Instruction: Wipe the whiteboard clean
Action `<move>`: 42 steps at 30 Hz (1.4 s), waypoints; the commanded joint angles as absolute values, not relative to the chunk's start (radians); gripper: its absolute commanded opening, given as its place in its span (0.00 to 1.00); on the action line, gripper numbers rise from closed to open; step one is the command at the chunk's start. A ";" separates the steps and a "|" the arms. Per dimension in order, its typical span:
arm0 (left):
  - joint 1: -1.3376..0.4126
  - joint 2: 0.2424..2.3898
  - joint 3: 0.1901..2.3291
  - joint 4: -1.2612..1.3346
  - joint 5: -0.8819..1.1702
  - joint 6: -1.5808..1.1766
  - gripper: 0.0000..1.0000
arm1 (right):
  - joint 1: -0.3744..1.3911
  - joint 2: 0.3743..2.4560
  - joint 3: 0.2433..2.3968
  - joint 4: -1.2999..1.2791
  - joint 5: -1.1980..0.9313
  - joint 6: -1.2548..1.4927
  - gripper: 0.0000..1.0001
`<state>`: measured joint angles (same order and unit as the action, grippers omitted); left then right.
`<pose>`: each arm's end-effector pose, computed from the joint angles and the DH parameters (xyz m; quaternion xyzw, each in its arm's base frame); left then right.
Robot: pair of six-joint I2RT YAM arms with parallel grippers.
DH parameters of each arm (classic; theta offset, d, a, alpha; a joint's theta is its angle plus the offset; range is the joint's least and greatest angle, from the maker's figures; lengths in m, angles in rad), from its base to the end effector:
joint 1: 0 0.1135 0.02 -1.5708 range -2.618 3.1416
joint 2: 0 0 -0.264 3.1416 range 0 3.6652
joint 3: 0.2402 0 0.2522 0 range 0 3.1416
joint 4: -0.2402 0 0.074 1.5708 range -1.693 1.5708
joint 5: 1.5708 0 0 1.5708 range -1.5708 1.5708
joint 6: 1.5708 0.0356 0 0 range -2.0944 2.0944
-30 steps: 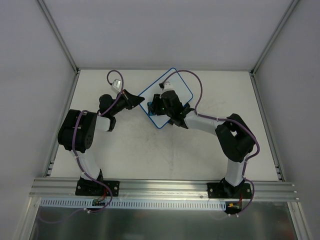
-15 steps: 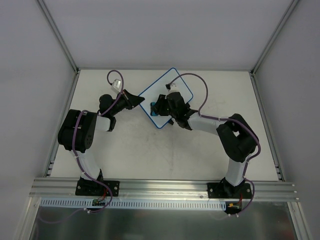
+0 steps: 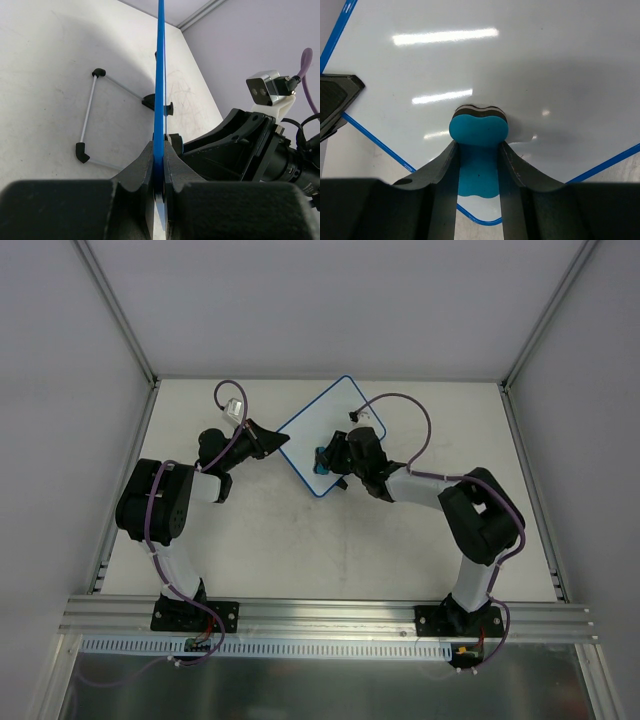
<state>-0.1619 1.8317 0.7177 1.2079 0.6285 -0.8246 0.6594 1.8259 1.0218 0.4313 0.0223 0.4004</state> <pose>0.3444 -0.0775 0.1848 0.0079 0.6797 -0.5163 0.5209 0.3181 0.2456 0.1942 -0.1004 0.8197 0.2770 0.4911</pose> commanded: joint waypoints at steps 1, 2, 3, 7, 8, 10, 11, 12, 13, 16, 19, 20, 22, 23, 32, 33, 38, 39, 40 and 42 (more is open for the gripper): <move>-0.175 1.842 0.730 1.235 0.687 -0.755 0.00 | 0.629 1.887 0.976 0.314 0.115 0.425 0.00; -0.173 1.841 0.732 1.233 0.687 -0.753 0.00 | 0.626 1.890 0.967 0.325 0.118 0.431 0.00; -0.175 1.842 0.732 1.233 0.686 -0.752 0.00 | 0.621 1.893 0.962 0.330 0.120 0.443 0.00; -0.175 1.839 0.732 1.233 0.686 -0.750 0.00 | 0.604 1.872 0.939 0.334 0.144 0.471 0.00; -0.175 1.841 0.732 1.233 0.686 -0.750 0.00 | 0.604 1.868 0.933 0.334 0.152 0.474 0.00; -0.175 1.842 0.732 1.233 0.686 -0.752 0.00 | 0.598 1.867 0.922 0.334 0.169 0.485 0.00; -0.175 1.841 0.732 1.233 0.689 -0.752 0.00 | 0.594 1.873 0.917 0.333 0.172 0.503 0.00; -0.175 1.841 0.732 1.235 0.687 -0.752 0.00 | 0.588 1.875 0.914 0.336 0.163 0.514 0.00; -0.175 1.841 0.730 1.235 0.689 -0.752 0.00 | 0.577 1.879 0.913 0.340 0.153 0.518 0.00; -0.175 1.842 0.733 1.235 0.689 -0.753 0.00 | 0.565 1.884 0.904 0.347 0.156 0.543 0.00; -0.175 1.839 0.730 1.235 0.689 -0.752 0.00 | 0.555 1.875 0.894 0.345 0.173 0.558 0.00; -0.175 1.839 0.730 1.236 0.690 -0.752 0.00 | 0.551 1.876 0.891 0.345 0.173 0.561 0.00; -0.175 1.839 0.729 1.236 0.689 -0.752 0.00 | 0.543 1.870 0.887 0.348 0.176 0.574 0.00; -0.175 1.839 0.729 1.236 0.692 -0.752 0.00 | 0.540 1.868 0.887 0.350 0.176 0.574 0.00; -0.173 1.842 0.732 1.238 0.690 -0.753 0.00 | 0.442 1.851 0.910 0.348 0.153 0.580 0.00; -0.173 1.842 0.732 1.238 0.690 -0.755 0.00 | 0.430 1.852 0.917 0.350 0.132 0.574 0.00; -0.173 1.847 0.738 1.236 0.692 -0.755 0.00 | 0.405 1.848 1.043 0.345 0.094 0.482 0.00; -0.175 1.847 0.736 1.236 0.692 -0.756 0.00 | 0.403 1.845 1.064 0.330 0.092 0.447 0.00; -0.175 1.847 0.736 1.235 0.692 -0.755 0.00 | 0.403 1.844 1.086 0.319 0.087 0.427 0.00; -0.173 1.847 0.739 1.230 0.690 -0.753 0.00 | 0.403 1.835 1.138 0.270 0.078 0.387 0.00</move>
